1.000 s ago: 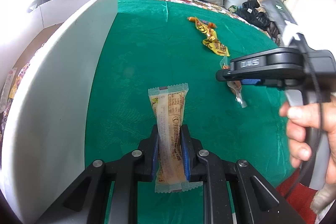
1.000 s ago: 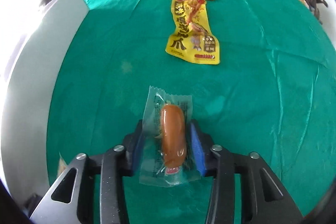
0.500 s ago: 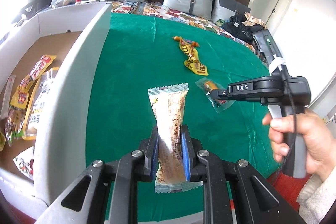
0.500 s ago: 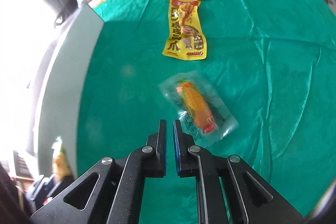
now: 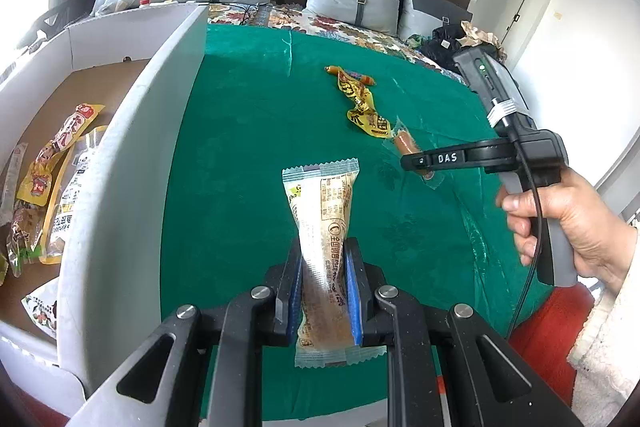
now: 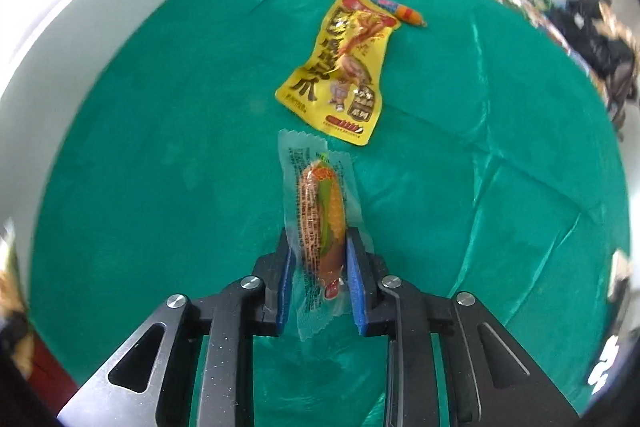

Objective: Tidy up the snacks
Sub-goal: 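Carry the bread bar and sausage pack over the white box and open both grippers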

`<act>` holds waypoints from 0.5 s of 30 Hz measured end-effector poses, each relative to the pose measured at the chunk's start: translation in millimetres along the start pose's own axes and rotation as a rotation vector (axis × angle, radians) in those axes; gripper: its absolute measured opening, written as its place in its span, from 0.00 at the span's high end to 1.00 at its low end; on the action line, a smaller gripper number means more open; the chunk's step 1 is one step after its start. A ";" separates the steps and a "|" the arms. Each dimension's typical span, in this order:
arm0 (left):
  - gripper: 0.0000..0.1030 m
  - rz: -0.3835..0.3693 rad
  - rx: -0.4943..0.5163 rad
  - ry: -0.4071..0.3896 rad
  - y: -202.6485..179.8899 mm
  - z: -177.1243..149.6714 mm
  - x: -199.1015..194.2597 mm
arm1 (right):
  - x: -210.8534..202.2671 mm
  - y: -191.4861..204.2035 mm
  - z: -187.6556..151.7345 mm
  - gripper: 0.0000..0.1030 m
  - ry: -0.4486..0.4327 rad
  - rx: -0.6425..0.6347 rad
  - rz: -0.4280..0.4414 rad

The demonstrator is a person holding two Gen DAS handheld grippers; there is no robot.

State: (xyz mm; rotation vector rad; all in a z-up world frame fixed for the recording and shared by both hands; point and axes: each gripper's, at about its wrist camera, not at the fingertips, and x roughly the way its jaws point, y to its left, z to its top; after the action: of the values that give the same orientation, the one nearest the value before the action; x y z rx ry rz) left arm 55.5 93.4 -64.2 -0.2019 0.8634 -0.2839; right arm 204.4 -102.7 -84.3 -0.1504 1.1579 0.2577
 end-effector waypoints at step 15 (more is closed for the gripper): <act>0.82 0.002 -0.215 -0.182 82.8 47.4 -108.8 | -129.7 75.5 21.1 0.79 -0.230 0.170 0.717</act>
State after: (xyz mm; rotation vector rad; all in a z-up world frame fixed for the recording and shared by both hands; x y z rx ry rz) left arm 38.5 209.7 20.0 -0.4209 0.7124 -0.1668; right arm 153.3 -40.8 44.3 0.4461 0.9627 0.7839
